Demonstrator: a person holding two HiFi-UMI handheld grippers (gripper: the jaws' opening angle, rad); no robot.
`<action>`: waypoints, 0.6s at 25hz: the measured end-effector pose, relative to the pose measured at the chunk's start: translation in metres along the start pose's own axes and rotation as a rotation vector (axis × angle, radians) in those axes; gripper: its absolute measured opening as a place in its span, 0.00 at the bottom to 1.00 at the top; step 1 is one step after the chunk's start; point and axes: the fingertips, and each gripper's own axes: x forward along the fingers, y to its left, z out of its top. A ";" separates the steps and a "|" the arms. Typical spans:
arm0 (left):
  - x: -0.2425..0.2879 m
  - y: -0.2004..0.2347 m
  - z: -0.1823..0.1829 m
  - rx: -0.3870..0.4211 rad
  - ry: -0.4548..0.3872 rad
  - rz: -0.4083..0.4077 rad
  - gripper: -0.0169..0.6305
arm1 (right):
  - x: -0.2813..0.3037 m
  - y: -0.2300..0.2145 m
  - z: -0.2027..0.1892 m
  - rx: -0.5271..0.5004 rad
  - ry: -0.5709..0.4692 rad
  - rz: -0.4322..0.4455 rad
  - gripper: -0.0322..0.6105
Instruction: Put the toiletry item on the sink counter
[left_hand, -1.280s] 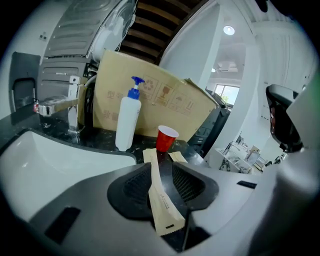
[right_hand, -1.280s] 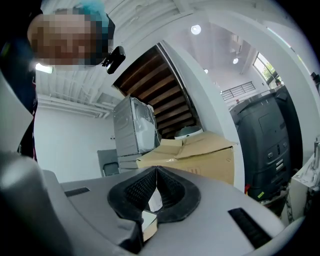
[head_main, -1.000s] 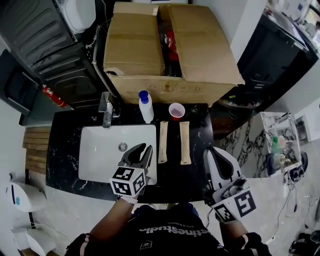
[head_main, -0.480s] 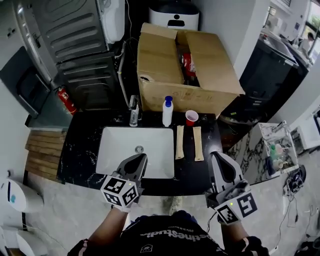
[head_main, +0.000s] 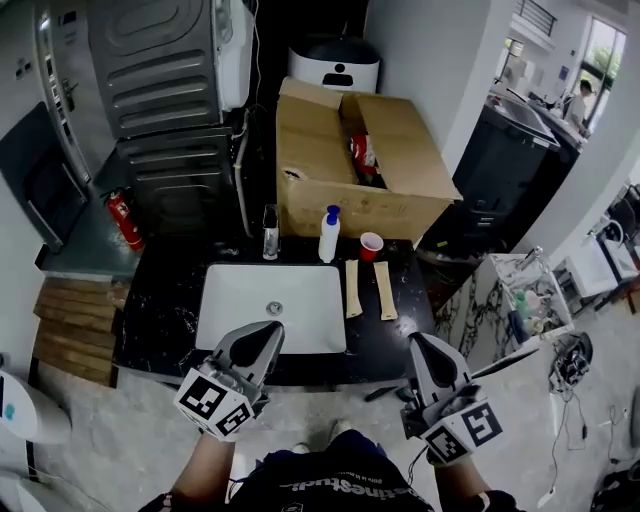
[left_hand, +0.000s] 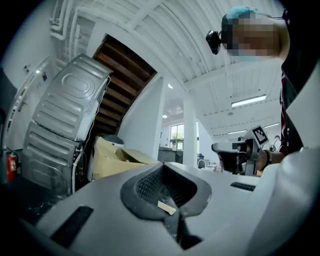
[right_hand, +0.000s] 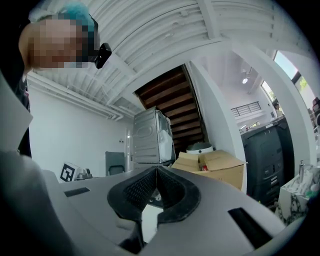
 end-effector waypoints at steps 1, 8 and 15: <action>-0.003 -0.003 0.007 0.007 -0.012 -0.001 0.05 | -0.003 0.002 -0.001 0.003 0.010 0.002 0.11; -0.016 -0.027 0.031 0.033 -0.037 0.016 0.05 | -0.012 0.010 -0.003 0.015 0.049 0.055 0.11; -0.009 -0.056 0.033 0.014 -0.042 0.027 0.05 | -0.032 0.010 0.002 -0.010 0.039 0.119 0.11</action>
